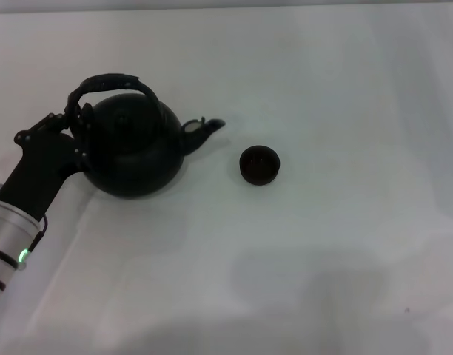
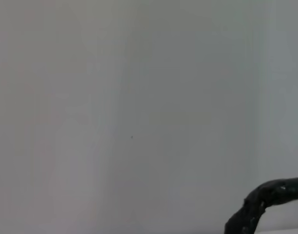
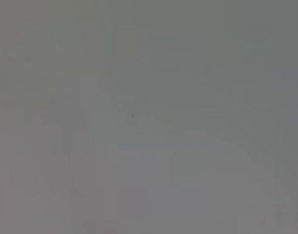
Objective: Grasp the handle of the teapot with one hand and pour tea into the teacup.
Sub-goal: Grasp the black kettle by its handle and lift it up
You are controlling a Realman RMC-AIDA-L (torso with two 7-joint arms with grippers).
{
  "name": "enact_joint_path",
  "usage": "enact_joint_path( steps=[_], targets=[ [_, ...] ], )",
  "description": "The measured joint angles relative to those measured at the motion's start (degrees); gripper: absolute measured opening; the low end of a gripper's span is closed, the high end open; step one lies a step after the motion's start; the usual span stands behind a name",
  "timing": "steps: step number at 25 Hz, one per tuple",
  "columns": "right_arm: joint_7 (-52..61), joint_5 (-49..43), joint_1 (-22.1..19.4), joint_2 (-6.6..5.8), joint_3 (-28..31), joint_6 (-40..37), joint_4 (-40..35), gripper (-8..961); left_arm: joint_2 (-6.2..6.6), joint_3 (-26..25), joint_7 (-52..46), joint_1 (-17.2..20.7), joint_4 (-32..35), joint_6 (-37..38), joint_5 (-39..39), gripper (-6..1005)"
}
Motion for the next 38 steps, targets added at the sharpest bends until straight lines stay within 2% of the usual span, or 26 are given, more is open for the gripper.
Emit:
enact_joint_path(
  steps=[4,9,38],
  targets=[
    [0.0,0.0,0.1,0.00,0.0,-0.1,0.0,845,0.00,0.0,0.0,0.0,0.0,0.0,0.0,225],
    [0.5,0.0,0.1,0.00,0.0,-0.1,0.0,845,0.06,0.0,0.2,-0.1,0.0,0.0,0.0,143],
    [0.5,0.2,0.1,0.09,0.1,-0.1,0.2,845,0.60,-1.4,-0.2,-1.9,-3.0,5.7,-0.5,134]
  ],
)
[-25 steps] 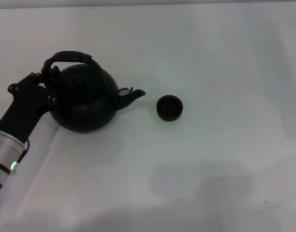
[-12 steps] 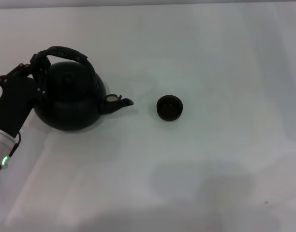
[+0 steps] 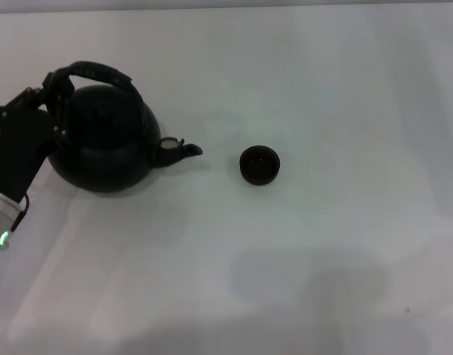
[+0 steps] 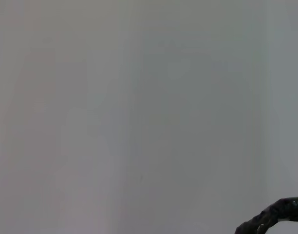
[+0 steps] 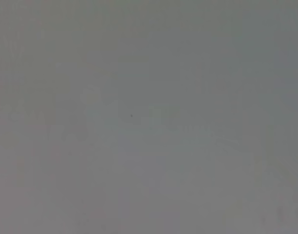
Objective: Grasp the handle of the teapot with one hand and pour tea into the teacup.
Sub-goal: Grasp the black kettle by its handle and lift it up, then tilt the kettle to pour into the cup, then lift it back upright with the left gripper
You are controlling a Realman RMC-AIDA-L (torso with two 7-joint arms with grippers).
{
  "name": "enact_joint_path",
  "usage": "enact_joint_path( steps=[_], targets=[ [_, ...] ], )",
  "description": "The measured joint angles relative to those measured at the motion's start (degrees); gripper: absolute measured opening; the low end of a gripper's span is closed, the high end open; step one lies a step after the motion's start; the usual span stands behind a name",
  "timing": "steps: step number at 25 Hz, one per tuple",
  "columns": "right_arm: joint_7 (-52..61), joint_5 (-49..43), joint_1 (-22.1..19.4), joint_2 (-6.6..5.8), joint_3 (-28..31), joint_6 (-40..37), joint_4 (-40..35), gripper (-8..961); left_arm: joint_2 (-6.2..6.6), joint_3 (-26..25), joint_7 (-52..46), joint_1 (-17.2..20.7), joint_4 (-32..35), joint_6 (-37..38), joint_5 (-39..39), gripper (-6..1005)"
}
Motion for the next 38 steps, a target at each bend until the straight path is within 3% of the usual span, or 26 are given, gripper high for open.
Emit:
enact_joint_path(
  steps=[13,24,32,38],
  targets=[
    [0.0,-0.3,0.0,0.09,-0.5,0.0,0.3,844,0.56,0.4,-6.7,-7.3,-8.0,5.3,0.4,133],
    [0.0,-0.4,-0.2,0.17,-0.5,-0.1,0.6,844,1.64,0.9,-12.6,-17.9,-15.9,5.1,4.2,133],
    [-0.2,-0.4,-0.3,0.17,-0.6,-0.1,0.6,845,2.57,4.4,-13.2,-21.7,-16.5,1.9,6.2,133],
    [-0.2,-0.5,0.0,0.18,-0.6,-0.1,0.5,845,2.31,6.6,-13.3,-23.0,-16.9,-0.3,6.4,132]
  ],
)
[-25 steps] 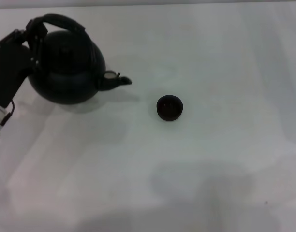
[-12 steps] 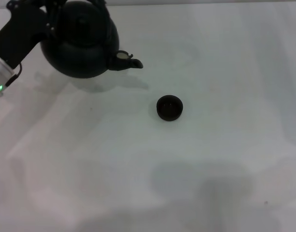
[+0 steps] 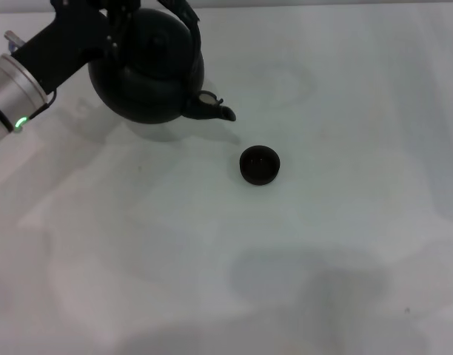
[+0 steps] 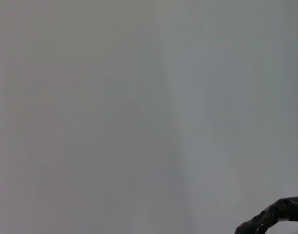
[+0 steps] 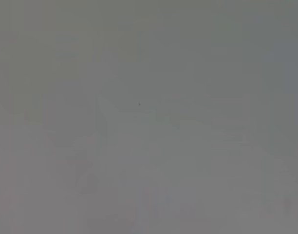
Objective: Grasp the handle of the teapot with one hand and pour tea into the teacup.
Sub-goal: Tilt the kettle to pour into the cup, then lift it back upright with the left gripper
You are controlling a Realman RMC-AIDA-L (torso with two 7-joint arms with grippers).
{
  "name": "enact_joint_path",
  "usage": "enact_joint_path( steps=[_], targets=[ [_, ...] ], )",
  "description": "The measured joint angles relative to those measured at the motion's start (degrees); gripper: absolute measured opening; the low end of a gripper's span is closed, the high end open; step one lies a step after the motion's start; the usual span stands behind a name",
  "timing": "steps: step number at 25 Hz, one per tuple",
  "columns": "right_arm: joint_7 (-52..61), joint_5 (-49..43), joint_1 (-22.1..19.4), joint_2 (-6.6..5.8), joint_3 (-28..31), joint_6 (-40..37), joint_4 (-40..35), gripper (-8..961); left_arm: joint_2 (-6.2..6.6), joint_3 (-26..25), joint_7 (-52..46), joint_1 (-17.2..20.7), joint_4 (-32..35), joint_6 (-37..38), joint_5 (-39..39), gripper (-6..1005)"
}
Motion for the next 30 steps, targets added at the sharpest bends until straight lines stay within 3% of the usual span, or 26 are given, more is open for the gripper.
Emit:
enact_joint_path(
  steps=[7,19,30],
  targets=[
    [0.2,0.0,0.0,0.12,0.0,0.3,0.0,844,-0.55,0.4,-0.9,-0.8,-0.1,-3.1,1.0,132],
    [1.2,0.0,-0.4,0.00,-0.1,0.5,-0.2,844,-0.49,4.5,-3.7,-6.2,-0.2,-9.2,2.9,134],
    [1.1,0.0,0.2,-0.18,-0.2,0.5,-0.6,845,-0.85,6.1,-4.3,-7.8,-0.2,-10.1,5.1,133]
  ],
)
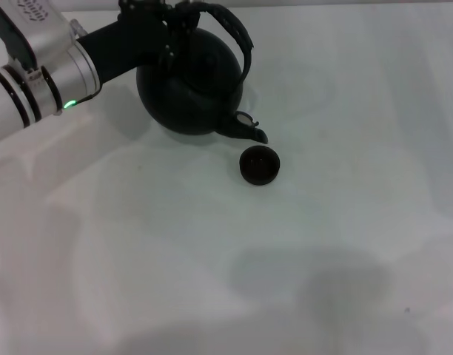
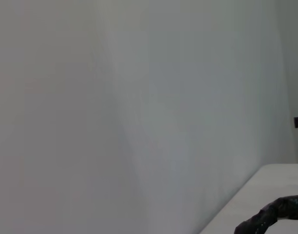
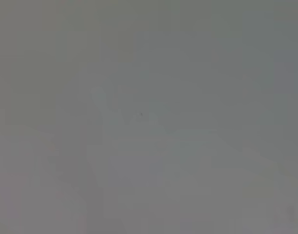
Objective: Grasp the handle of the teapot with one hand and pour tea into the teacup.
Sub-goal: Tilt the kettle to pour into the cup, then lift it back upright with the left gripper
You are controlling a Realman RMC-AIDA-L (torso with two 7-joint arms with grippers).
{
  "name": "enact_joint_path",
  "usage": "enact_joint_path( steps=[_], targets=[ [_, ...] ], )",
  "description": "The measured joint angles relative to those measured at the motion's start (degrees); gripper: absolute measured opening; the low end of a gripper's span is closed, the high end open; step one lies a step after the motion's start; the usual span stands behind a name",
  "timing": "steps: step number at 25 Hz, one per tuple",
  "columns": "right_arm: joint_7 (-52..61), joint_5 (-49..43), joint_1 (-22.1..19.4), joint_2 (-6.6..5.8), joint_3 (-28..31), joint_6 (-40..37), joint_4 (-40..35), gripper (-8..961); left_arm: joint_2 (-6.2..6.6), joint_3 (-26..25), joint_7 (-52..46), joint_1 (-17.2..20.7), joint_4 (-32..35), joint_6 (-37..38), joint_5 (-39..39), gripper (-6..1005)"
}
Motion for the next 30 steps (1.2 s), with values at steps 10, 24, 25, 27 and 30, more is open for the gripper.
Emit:
enact_joint_path(
  steps=[10,24,25,27,30],
  targets=[
    [0.0,0.0,0.2,0.02,0.0,-0.3,-0.5,845,1.30,0.0,-0.8,-0.1,0.0,0.8,1.6,132],
    [-0.2,0.1,0.3,0.14,0.1,-0.4,-0.4,844,2.56,1.0,-2.2,-3.2,-1.7,1.9,6.7,134],
    [-0.2,0.1,0.3,0.16,0.2,-0.4,-0.4,844,2.51,1.4,-2.4,-3.4,-1.9,1.9,6.7,134],
    [-0.1,0.1,0.4,0.18,0.2,-0.4,-0.3,844,2.39,2.2,-2.6,-3.8,-2.6,1.9,6.6,134],
    [-0.2,0.1,0.3,0.18,0.3,-0.4,-0.2,845,2.29,2.3,-2.7,-4.3,-2.8,1.9,6.7,133]
  ],
)
